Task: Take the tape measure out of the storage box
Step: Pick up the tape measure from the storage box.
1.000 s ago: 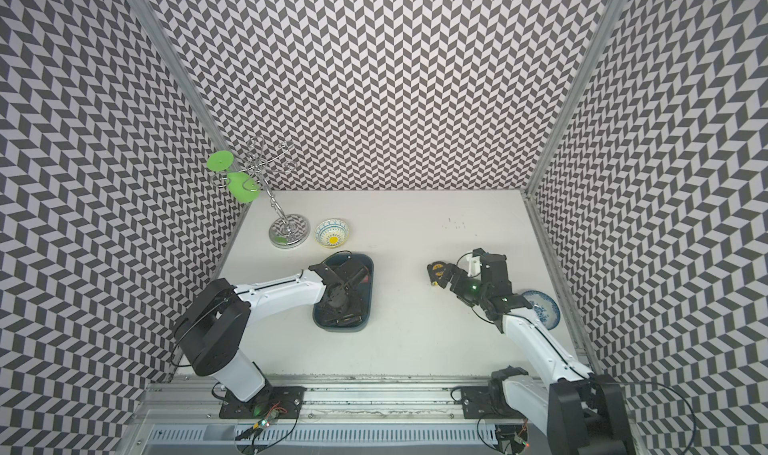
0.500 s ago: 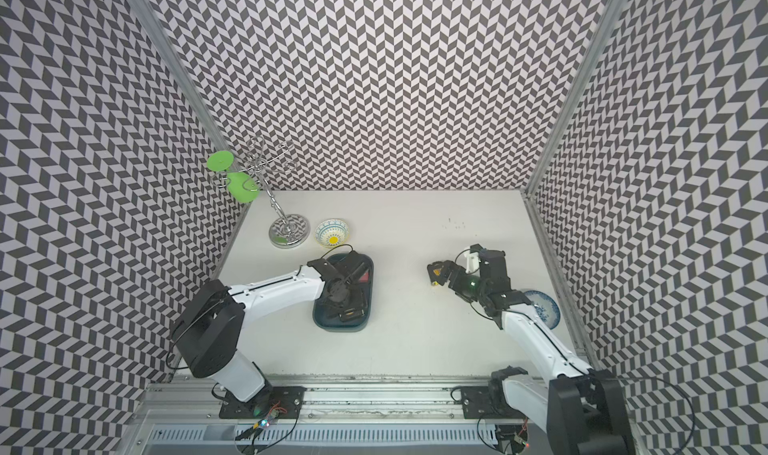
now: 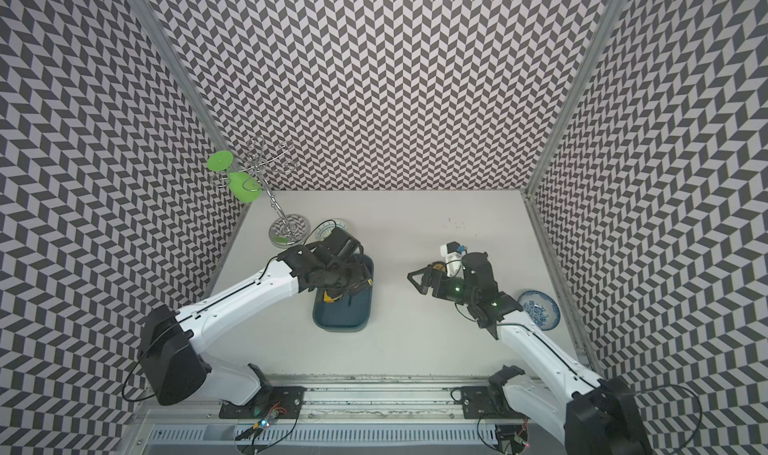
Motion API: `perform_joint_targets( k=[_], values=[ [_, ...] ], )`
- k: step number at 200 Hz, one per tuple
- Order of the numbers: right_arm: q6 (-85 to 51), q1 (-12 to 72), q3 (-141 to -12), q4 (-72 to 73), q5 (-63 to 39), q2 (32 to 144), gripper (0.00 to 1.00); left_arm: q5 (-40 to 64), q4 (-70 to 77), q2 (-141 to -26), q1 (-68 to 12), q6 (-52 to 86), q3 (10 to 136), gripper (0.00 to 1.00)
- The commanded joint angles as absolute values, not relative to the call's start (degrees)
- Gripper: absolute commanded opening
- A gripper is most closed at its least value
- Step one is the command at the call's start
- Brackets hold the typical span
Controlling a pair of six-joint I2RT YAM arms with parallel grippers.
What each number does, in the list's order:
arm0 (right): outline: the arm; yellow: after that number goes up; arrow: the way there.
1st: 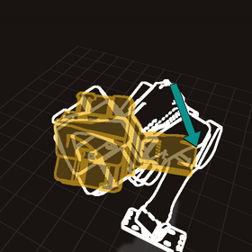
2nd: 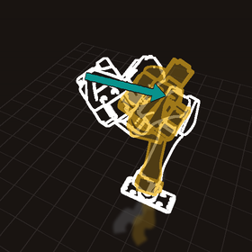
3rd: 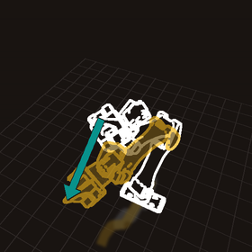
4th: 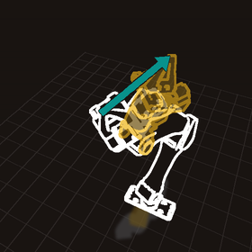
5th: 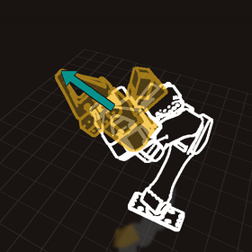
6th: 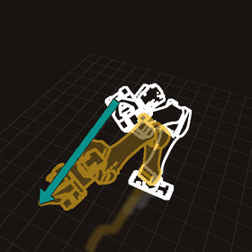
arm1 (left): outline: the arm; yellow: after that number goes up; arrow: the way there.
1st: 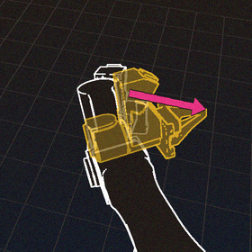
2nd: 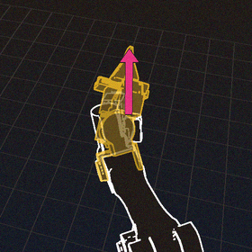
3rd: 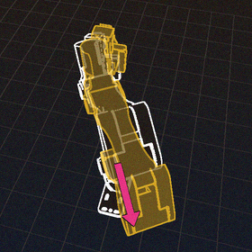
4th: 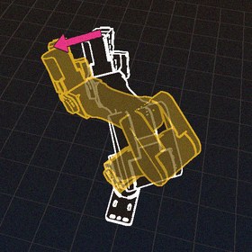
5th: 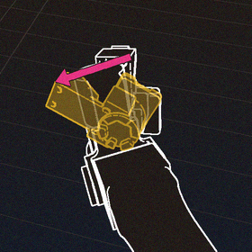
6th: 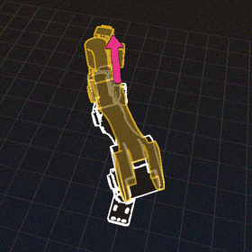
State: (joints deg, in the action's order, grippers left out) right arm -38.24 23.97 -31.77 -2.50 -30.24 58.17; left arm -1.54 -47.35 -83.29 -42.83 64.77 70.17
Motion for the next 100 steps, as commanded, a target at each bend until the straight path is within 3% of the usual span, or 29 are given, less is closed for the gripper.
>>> perform_joint_targets(
  k=[1,100],
  values=[
    [-38.79,27.12,-31.63,3.71,-27.44,56.11,1.00,0.18,-43.53,-80.75,-42.55,69.00,71.16,0.00],
    [-40.99,37.93,-30.60,15.33,-20.15,57.55,0.99,9.60,-21.81,-75.11,-42.10,84.95,60.46,0.00]
  ],
)
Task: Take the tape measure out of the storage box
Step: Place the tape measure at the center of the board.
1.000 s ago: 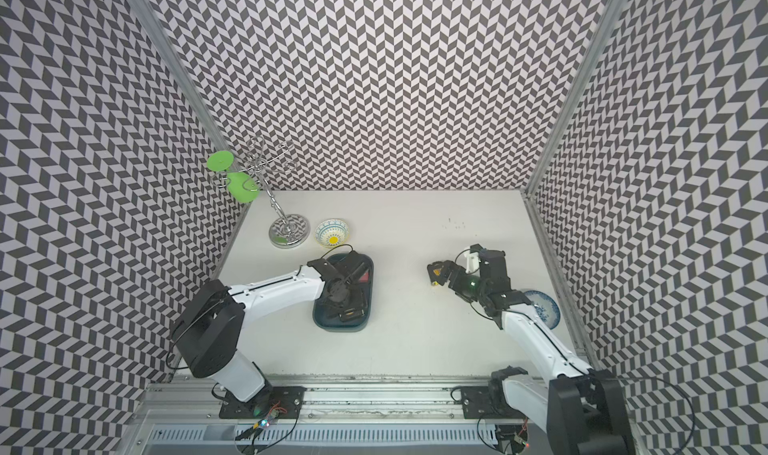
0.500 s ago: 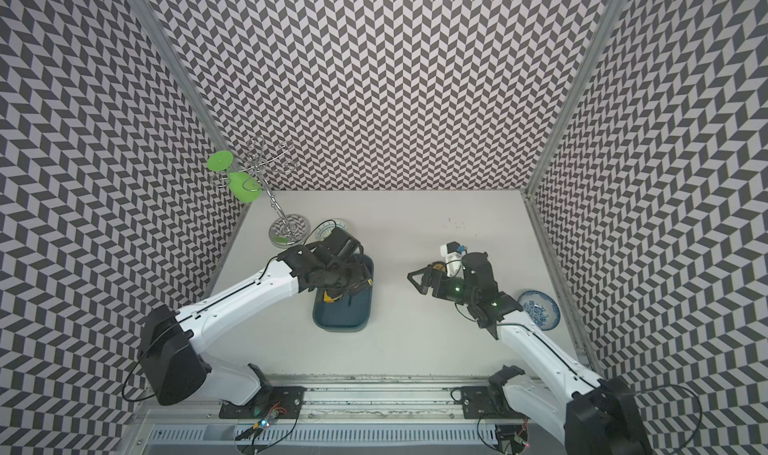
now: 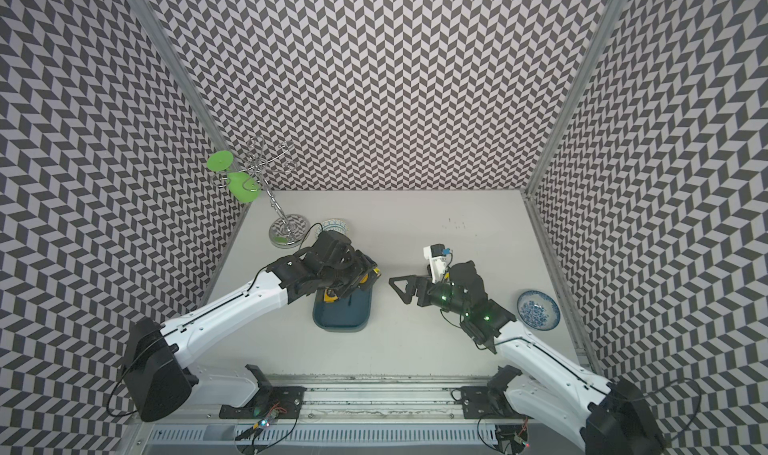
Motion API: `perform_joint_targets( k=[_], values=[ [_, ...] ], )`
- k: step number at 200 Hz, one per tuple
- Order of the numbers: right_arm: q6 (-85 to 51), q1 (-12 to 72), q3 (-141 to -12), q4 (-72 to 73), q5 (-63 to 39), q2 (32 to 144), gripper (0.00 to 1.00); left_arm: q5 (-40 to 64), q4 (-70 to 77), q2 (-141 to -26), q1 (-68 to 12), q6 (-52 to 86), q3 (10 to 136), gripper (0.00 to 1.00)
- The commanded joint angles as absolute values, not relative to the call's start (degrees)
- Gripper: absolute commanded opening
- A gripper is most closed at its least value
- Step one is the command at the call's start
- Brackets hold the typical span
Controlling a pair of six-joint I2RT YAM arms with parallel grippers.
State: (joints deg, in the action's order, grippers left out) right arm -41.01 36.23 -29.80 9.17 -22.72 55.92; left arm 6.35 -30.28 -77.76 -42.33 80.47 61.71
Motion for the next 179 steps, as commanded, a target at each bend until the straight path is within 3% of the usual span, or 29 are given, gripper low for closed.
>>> perform_joint_targets(
  k=[1,103,142,179],
  values=[
    [-40.97,37.99,-30.64,15.40,-20.14,57.60,0.99,9.59,-21.72,-75.04,-42.10,85.06,60.38,0.00],
    [-40.16,42.00,-35.45,20.70,-18.37,67.02,0.84,12.00,-17.78,-74.52,-42.70,88.77,59.15,0.00],
    [-39.89,42.25,-37.58,22.11,-18.19,70.70,0.69,12.74,-16.71,-74.83,-42.74,89.12,59.16,0.00],
    [-40.00,42.36,-38.18,22.32,-18.11,71.81,0.44,13.08,-15.78,-74.78,-42.72,89.38,58.85,0.00]
  ],
)
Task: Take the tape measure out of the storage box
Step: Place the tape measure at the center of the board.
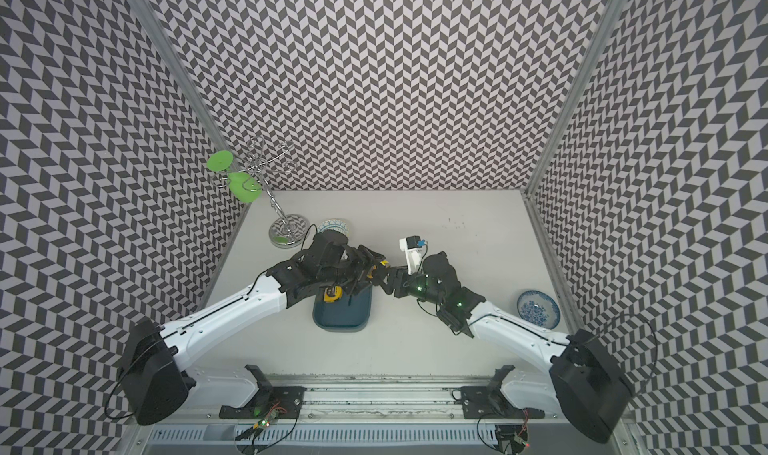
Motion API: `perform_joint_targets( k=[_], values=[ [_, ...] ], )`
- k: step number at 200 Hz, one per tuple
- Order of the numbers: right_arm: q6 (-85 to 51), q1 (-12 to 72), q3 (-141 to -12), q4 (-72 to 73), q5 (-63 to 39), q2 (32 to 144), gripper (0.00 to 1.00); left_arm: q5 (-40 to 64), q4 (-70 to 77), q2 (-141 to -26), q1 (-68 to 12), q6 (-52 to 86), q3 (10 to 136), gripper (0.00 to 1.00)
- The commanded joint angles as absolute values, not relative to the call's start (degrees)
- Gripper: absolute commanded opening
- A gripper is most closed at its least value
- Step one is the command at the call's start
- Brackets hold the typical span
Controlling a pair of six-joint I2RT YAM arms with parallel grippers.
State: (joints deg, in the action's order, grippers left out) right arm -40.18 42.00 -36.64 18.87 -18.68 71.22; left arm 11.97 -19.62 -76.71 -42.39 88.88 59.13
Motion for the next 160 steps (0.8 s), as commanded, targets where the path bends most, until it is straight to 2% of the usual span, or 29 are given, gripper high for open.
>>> perform_joint_targets(
  k=[1,16,20,24,33,41,56,68,123,160],
  values=[
    [-40.04,42.36,-38.16,22.32,-18.06,71.85,0.43,13.09,-15.71,-74.79,-42.72,89.34,58.82,0.00],
    [-40.16,42.36,-38.11,22.18,-17.84,71.89,0.35,13.23,-15.00,-74.62,-42.73,89.34,58.55,0.00],
    [-40.26,42.34,-38.09,22.17,-17.81,71.75,0.32,13.38,-14.83,-74.66,-42.72,89.38,58.48,0.03],
    [-40.27,42.36,-38.02,22.07,-17.76,71.77,0.30,13.44,-14.70,-74.64,-42.76,89.27,58.45,0.10],
    [-40.47,42.36,-37.93,22.06,-17.71,71.62,0.27,13.47,-14.35,-74.74,-42.74,88.96,58.45,0.37],
    [-40.68,42.36,-37.81,22.01,-17.60,71.52,0.24,13.45,-14.40,-74.75,-42.75,88.63,58.52,0.55],
    [-41.15,42.36,-37.55,21.58,-16.95,71.22,0.18,13.38,-14.52,-74.76,-42.58,87.12,58.71,0.82],
    [-41.55,42.36,-37.26,21.49,-16.44,70.86,0.14,13.12,-15.60,-74.71,-42.34,85.12,59.36,0.99],
    [-45.12,40.69,-33.23,18.22,-16.01,66.63,0.13,6.24,-28.63,-75.60,-40.66,69.05,64.86,1.00],
    [-49.51,33.91,-26.37,18.13,-19.44,61.94,0.13,4.51,-32.39,-74.90,-39.39,61.60,64.47,1.00]
  ],
)
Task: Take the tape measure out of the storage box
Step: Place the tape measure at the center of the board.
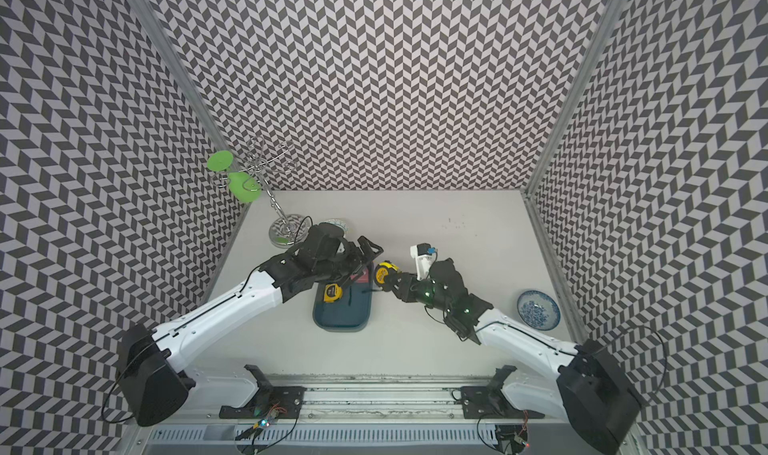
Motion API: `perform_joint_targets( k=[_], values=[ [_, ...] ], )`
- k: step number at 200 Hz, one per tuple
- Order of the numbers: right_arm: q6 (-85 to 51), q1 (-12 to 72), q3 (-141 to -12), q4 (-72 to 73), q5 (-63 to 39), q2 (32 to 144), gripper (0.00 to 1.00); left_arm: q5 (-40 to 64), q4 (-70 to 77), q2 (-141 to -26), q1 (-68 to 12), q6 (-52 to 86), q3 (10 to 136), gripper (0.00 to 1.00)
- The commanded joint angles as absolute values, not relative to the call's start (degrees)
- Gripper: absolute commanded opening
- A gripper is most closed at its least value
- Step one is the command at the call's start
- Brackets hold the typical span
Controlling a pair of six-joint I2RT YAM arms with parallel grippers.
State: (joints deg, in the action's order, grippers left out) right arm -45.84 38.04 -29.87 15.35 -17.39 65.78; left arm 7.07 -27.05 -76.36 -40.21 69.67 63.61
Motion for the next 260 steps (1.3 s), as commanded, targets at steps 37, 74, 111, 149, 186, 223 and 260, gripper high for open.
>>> perform_joint_targets(
  k=[37,74,111,149,186,223,260],
  values=[
    [-51.62,25.12,-20.66,16.35,-22.92,56.51,0.12,4.26,-33.65,-73.07,-38.70,58.50,62.54,1.00],
    [-52.10,17.52,-17.36,11.45,-23.42,52.06,0.11,4.04,-34.44,-71.30,-38.41,56.72,60.52,1.00],
    [-50.92,10.08,-15.50,7.77,-25.89,52.59,0.11,3.96,-34.98,-70.68,-38.01,55.66,59.69,1.00],
    [-50.03,7.13,-14.24,7.65,-29.54,57.27,0.11,4.04,-34.89,-70.66,-37.55,55.02,59.16,1.00],
    [-49.73,6.27,-13.18,9.55,-31.71,61.88,0.11,4.35,-34.45,-70.94,-37.09,54.28,58.74,1.00],
    [-50.10,5.95,-9.80,9.63,-31.91,62.05,0.24,4.64,-34.28,-71.18,-36.83,53.99,58.32,1.00],
    [-49.03,5.98,-9.39,7.53,-31.68,61.44,0.49,4.74,-34.08,-70.59,-36.74,54.40,57.14,1.00]
  ],
)
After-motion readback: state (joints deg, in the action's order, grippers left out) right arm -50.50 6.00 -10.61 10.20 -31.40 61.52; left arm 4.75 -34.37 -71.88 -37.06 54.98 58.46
